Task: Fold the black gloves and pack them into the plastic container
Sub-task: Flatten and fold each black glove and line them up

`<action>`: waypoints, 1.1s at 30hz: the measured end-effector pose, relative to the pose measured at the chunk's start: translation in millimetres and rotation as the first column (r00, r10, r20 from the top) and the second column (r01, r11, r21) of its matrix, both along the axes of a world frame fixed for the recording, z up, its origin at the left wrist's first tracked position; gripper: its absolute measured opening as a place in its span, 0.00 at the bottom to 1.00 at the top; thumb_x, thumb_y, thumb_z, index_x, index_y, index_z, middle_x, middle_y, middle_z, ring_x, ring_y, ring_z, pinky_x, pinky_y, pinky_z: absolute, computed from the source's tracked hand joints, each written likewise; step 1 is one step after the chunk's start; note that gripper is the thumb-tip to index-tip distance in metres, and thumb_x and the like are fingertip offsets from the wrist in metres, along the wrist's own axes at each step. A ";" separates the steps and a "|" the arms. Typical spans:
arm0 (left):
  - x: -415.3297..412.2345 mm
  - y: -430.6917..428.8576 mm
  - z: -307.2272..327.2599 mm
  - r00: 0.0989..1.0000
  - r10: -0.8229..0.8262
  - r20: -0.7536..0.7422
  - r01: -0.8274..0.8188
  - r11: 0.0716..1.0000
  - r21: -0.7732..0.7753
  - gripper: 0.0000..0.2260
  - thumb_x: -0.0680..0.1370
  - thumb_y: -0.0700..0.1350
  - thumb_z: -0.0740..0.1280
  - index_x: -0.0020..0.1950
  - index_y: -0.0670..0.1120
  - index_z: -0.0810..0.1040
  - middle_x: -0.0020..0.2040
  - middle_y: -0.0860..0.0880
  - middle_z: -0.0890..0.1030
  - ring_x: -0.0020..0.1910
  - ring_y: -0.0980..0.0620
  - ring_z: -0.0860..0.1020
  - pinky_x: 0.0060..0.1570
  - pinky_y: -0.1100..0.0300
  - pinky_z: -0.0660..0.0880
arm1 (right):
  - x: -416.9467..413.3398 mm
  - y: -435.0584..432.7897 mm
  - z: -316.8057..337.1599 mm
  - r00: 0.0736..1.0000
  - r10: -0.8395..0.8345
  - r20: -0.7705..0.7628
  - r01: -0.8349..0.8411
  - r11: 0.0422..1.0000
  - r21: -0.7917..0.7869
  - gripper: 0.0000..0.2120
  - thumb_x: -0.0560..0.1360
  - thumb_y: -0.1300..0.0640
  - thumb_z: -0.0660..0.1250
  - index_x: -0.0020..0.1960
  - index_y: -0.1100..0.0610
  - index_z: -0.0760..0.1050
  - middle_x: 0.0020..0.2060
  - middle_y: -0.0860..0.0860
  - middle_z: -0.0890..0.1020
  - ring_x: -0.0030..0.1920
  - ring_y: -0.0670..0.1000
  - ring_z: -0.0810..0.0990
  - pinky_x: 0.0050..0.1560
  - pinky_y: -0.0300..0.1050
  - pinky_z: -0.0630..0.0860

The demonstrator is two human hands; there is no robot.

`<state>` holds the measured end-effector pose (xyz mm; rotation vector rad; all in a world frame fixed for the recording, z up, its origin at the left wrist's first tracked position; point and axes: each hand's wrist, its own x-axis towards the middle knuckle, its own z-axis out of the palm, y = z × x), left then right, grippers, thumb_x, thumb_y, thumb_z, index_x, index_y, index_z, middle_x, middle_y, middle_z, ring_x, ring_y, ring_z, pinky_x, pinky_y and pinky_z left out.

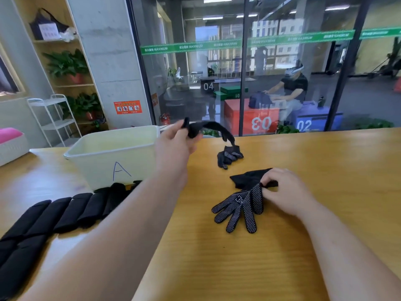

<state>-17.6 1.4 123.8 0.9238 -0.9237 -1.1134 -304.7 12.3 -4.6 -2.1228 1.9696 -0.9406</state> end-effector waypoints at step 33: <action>23.8 3.6 -148.4 0.082 0.100 0.992 0.264 0.957 -0.118 0.15 0.86 0.55 0.63 0.71 0.54 0.78 0.72 0.58 0.75 0.71 0.55 0.72 0.63 0.58 0.73 | 11.4 57.4 16.0 0.986 0.100 -0.131 -0.074 0.980 0.186 0.09 0.75 0.52 0.75 0.47 0.36 0.82 0.42 0.36 0.82 0.46 0.38 0.79 0.46 0.41 0.74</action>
